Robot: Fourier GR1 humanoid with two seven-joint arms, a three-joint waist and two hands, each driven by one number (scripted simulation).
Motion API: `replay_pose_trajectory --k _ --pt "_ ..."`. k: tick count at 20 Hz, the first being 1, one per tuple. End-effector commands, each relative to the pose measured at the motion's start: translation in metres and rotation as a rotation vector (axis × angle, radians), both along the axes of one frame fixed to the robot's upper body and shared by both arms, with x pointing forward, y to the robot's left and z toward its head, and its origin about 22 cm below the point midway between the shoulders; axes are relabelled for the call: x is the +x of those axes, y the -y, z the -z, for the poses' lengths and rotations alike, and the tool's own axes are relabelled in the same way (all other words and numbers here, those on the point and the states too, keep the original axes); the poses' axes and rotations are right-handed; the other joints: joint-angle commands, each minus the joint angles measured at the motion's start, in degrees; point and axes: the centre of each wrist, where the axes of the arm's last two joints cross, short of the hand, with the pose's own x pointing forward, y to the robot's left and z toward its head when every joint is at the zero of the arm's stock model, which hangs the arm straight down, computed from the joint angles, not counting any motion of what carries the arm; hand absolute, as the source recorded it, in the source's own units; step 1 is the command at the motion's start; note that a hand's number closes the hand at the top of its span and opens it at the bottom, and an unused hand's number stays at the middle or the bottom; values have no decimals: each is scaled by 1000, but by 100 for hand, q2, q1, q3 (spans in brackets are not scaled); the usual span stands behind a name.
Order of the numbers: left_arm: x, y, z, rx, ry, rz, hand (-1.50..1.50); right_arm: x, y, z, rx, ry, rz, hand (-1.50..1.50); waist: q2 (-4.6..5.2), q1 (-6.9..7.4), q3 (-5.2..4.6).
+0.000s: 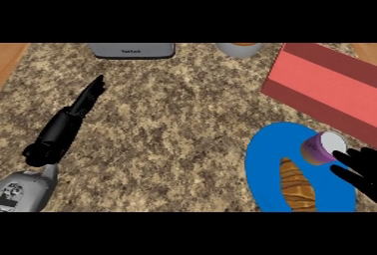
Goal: Pick the croissant from the plate and place it in the cardboard box
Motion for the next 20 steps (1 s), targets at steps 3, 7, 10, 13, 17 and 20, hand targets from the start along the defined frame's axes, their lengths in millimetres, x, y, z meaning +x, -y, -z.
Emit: replay_pose_trajectory --k 3,7,10,13,17,20 --pt "16 -3 -12 2 10 -13 0 -17 -34 -2 -111 -42 54 -150 21 24 0" --pt "-1 -5 -2 18 2 12 0 -23 -48 19 -90 -79 94 -150 3 36 6" --pt "9 -9 -6 -11 -2 7 0 0 -41 35 -122 -119 102 -150 10 37 10" --pt "3 0 -12 -19 2 18 0 -10 -61 37 -136 -50 148 -150 4 73 6" --pt "11 -13 -12 8 -1 8 0 -2 -64 54 -160 -28 146 -150 7 27 10" --pt "15 -7 4 2 3 5 0 -1 -63 44 -176 -28 145 -150 11 -12 7"
